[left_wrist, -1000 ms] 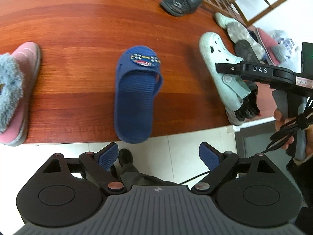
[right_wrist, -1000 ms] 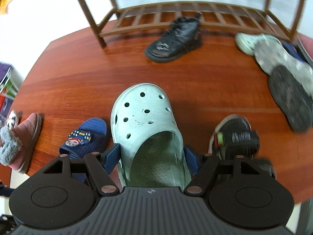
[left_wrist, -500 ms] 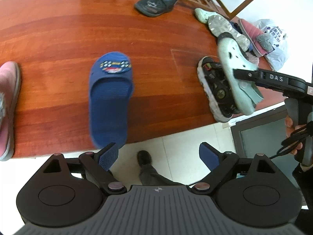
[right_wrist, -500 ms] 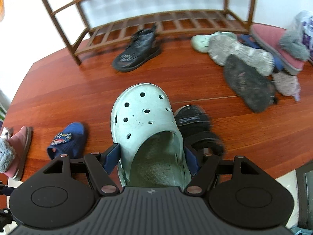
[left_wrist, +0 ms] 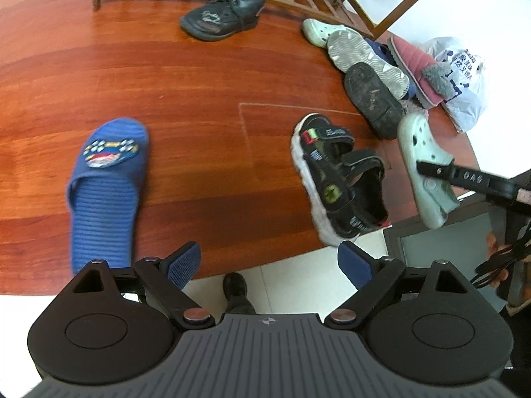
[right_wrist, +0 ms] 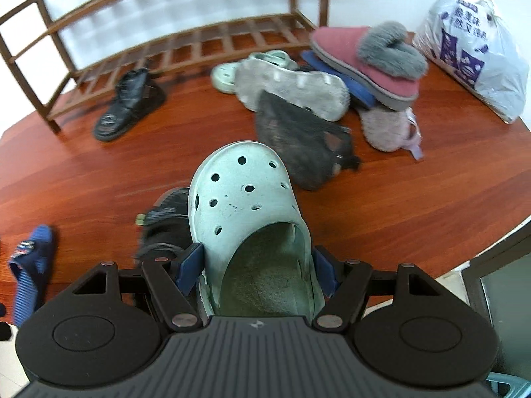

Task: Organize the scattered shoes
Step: 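Carry the clog with the right tool beside the black sandal and release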

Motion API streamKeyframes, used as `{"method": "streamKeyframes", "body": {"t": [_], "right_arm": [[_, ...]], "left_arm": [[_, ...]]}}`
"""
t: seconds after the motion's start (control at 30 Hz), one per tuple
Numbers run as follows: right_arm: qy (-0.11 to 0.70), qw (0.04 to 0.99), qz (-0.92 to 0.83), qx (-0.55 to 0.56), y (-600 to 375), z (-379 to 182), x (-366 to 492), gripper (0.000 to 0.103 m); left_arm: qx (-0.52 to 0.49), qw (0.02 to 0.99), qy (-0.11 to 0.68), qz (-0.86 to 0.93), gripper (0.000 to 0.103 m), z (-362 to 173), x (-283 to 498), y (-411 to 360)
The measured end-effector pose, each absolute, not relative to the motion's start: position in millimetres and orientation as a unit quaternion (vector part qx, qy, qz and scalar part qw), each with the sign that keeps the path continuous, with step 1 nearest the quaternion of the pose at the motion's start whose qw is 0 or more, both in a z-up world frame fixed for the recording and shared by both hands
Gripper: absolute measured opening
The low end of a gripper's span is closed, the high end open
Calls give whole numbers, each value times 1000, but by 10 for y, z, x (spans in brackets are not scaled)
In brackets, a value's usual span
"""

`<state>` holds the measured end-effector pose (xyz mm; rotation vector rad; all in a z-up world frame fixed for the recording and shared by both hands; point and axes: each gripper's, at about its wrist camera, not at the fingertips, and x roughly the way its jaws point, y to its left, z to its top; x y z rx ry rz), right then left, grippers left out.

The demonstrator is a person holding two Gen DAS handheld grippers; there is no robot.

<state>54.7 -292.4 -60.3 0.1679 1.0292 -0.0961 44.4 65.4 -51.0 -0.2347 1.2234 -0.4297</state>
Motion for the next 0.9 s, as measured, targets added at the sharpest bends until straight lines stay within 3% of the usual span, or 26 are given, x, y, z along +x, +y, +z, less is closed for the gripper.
{"method": "streamKeyframes", "body": {"t": [0.53,0.9], "right_arm": [[541,836,-53,77,-3544,-1365,821,76],[540,835,-78,69,-3595,-1402,840,76]], "left_arm": [[-109,793,576,-165,91,-535,681,204],[-107,790,581,-161,91,-590,781,31]]}}
